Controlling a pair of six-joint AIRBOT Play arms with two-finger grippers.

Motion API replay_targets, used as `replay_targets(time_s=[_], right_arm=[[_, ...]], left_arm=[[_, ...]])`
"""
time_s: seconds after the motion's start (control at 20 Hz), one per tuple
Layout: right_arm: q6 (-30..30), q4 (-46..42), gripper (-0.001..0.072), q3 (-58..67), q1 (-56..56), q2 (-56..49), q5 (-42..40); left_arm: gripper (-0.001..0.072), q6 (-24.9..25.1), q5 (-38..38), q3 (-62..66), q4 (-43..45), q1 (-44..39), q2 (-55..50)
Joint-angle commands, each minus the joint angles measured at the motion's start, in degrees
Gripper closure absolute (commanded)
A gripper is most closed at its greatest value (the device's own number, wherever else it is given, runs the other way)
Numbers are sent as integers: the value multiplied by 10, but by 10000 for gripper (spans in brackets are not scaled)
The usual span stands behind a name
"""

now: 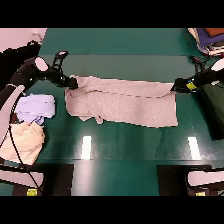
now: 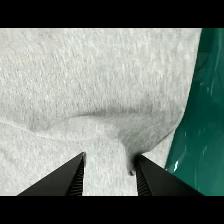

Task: Fold the shirts.

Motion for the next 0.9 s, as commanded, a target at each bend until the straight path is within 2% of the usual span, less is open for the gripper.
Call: replay_targets(time_s=[0.0, 0.1, 0.25, 0.45, 0.55, 0.85], right_arm=[[0, 9, 345, -8, -13, 27, 17], [0, 9, 346, -8, -34, 62, 32], [0, 9, 346, -8, -57, 114, 68], [-1, 9, 346, -8, -60, 157, 74], [-1, 9, 346, -8, -60, 162, 76], [-1, 9, 347, -8, -60, 162, 90]], left_arm=[[164, -18, -118, 9, 0, 19, 13], [164, -31, -153, -5, -1, 38, 50], [164, -63, -137, -96, -19, 44, 136], [164, -76, -62, -281, -125, 44, 226], [164, -76, -34, -344, -147, 44, 236], [164, -75, 83, -395, -194, 44, 236]])
